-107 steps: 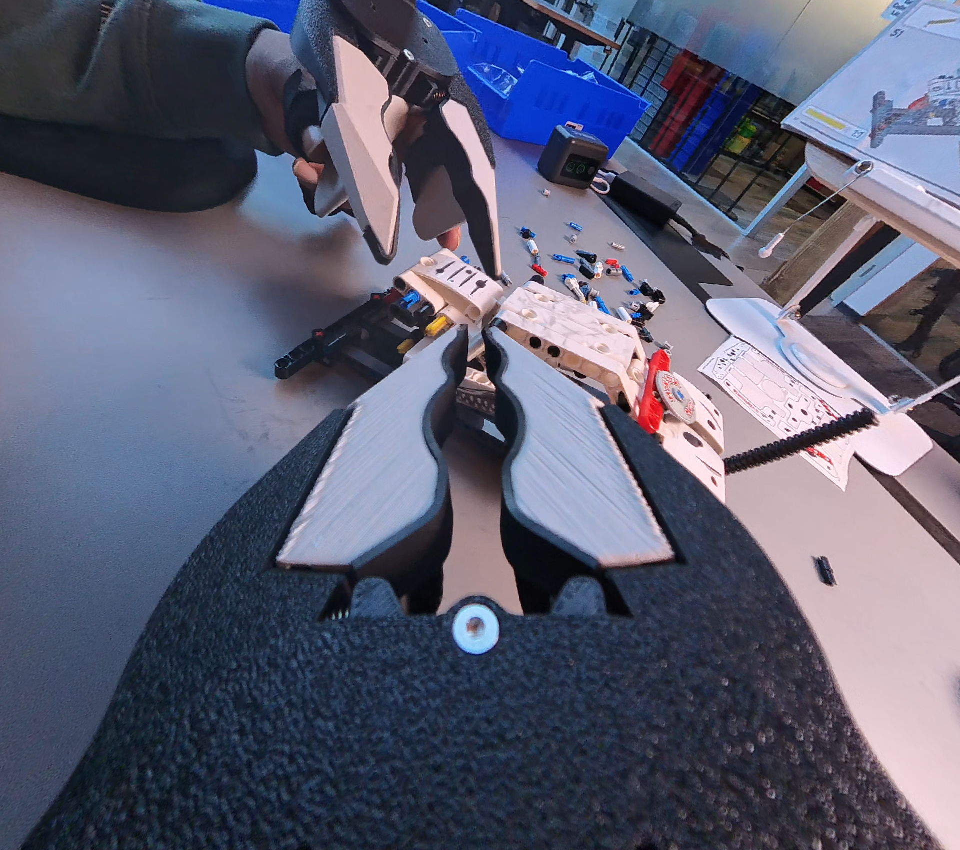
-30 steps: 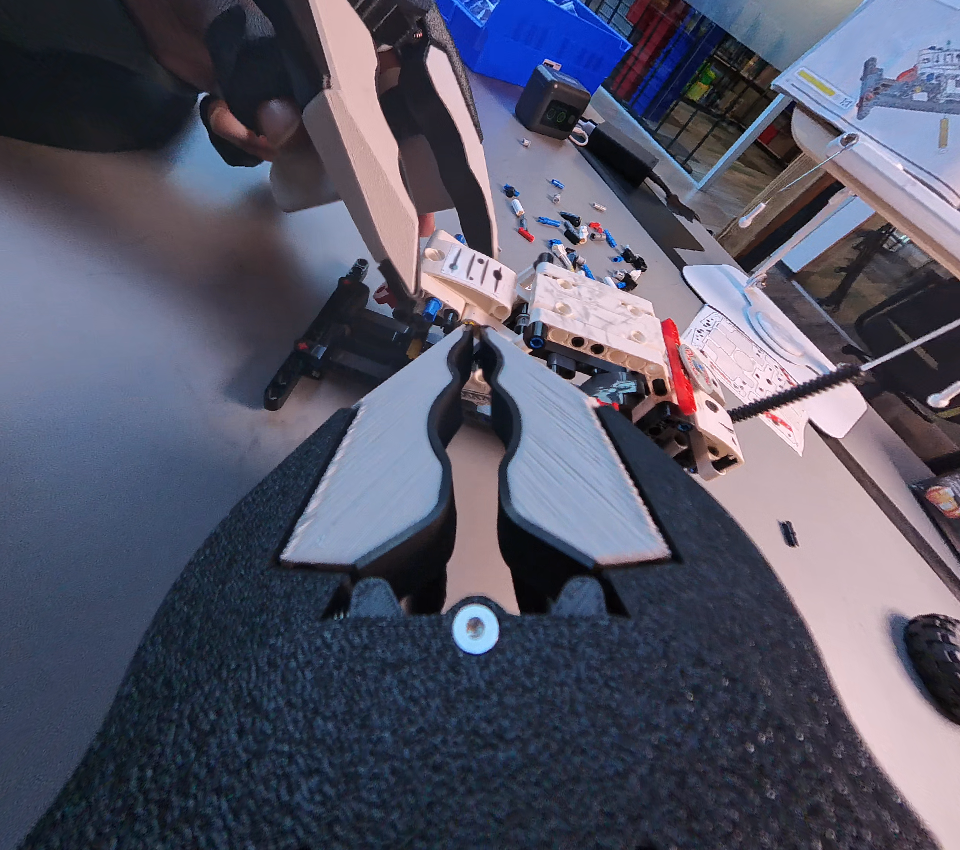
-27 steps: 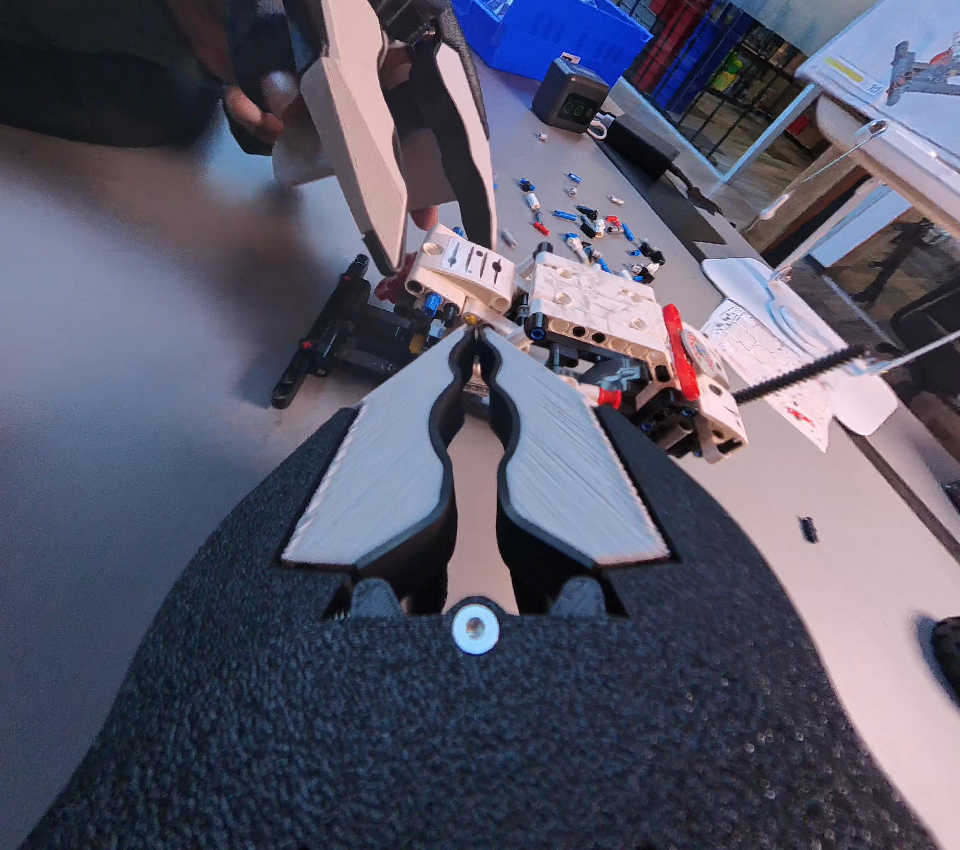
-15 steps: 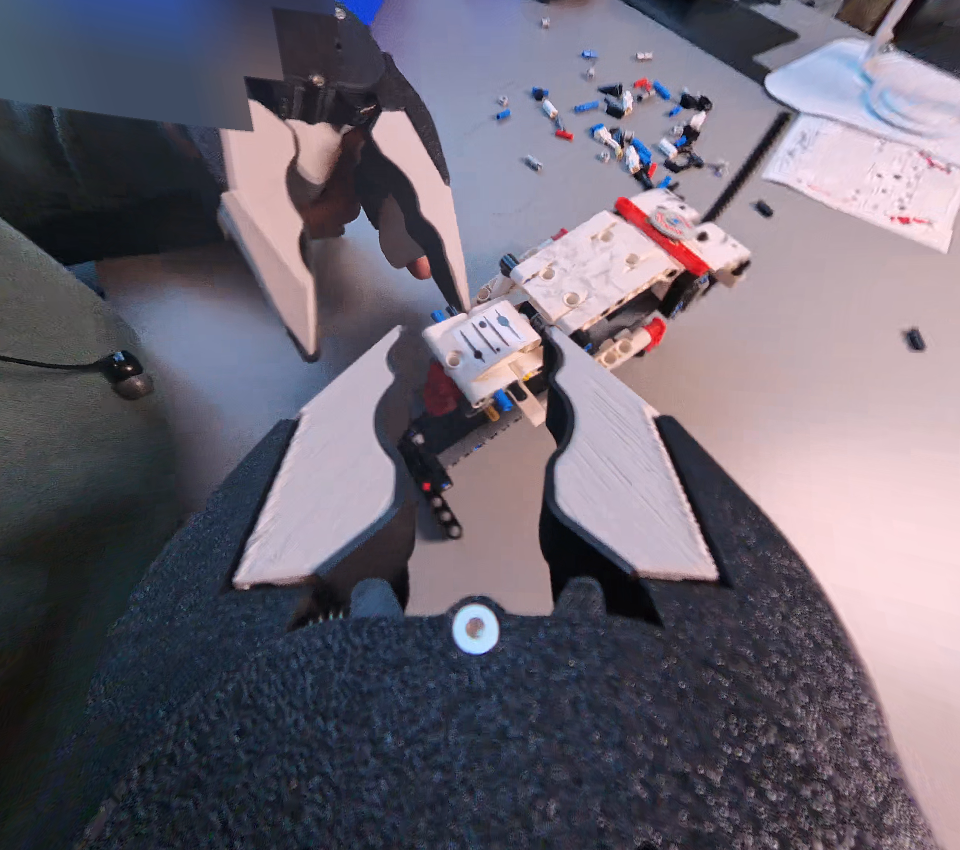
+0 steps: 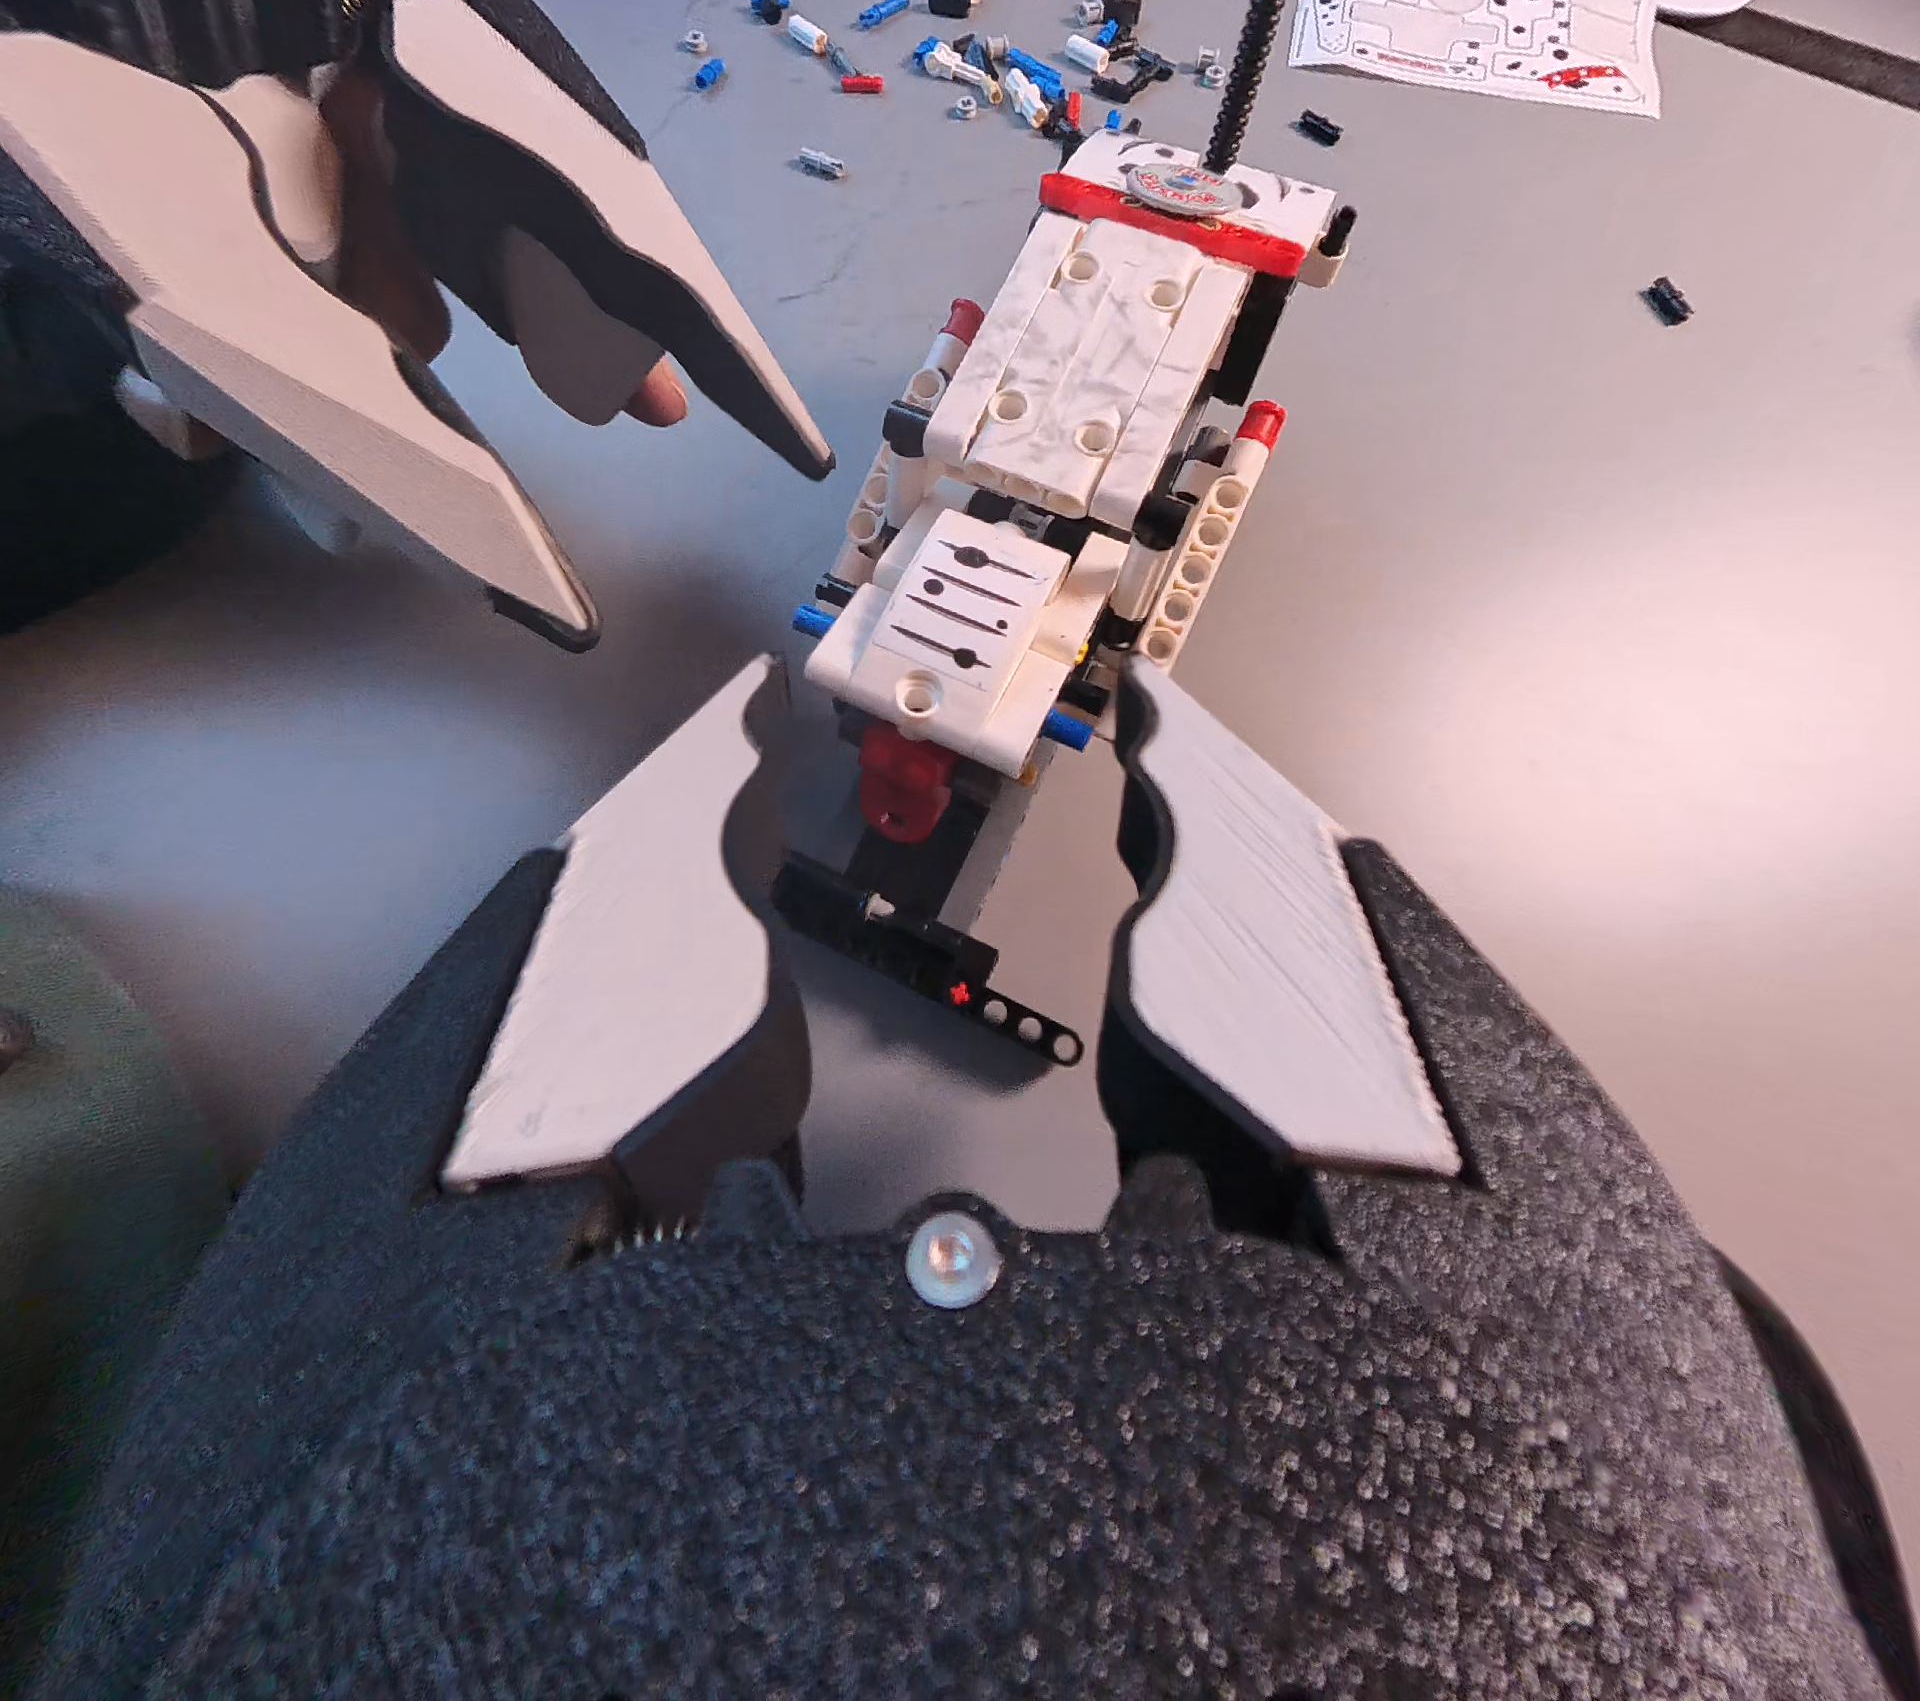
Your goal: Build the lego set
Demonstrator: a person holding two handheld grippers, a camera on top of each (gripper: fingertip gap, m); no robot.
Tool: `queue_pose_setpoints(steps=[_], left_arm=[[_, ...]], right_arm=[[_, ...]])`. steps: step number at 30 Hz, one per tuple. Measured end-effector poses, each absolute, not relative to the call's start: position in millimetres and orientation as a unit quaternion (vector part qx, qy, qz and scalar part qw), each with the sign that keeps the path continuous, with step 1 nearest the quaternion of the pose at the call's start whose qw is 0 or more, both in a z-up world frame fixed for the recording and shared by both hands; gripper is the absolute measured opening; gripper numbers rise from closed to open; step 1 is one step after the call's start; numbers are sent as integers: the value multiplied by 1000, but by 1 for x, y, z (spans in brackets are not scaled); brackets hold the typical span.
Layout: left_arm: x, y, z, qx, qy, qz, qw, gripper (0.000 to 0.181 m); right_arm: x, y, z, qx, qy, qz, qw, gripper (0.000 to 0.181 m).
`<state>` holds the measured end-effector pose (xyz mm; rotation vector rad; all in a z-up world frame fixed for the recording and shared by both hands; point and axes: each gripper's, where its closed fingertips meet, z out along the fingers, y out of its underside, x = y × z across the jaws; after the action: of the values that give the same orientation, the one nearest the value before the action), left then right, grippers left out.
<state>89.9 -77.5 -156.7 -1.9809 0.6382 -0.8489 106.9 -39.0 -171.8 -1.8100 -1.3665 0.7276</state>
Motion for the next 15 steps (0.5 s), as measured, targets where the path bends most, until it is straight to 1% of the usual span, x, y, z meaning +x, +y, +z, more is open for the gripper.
queue_pose_setpoints(steps=[1, 5, 10, 15], left_arm=[[88, -77, -159, -799, 255, -334, 431, 56], [82, -72, -163, -808, 242, -321, 430, 55], [82, -71, -166, -809, 243, -319, 429, 54], [77, -67, -188, -831, 239, -298, 403, 52]], right_arm=[[106, -39, -171, -704, -530, 287, 375, 57], [109, -36, -171, -686, -546, 298, 377, 57], [110, -31, -171, -647, -598, 317, 350, 56], [98, -48, -170, -608, -630, 333, 351, 56]])
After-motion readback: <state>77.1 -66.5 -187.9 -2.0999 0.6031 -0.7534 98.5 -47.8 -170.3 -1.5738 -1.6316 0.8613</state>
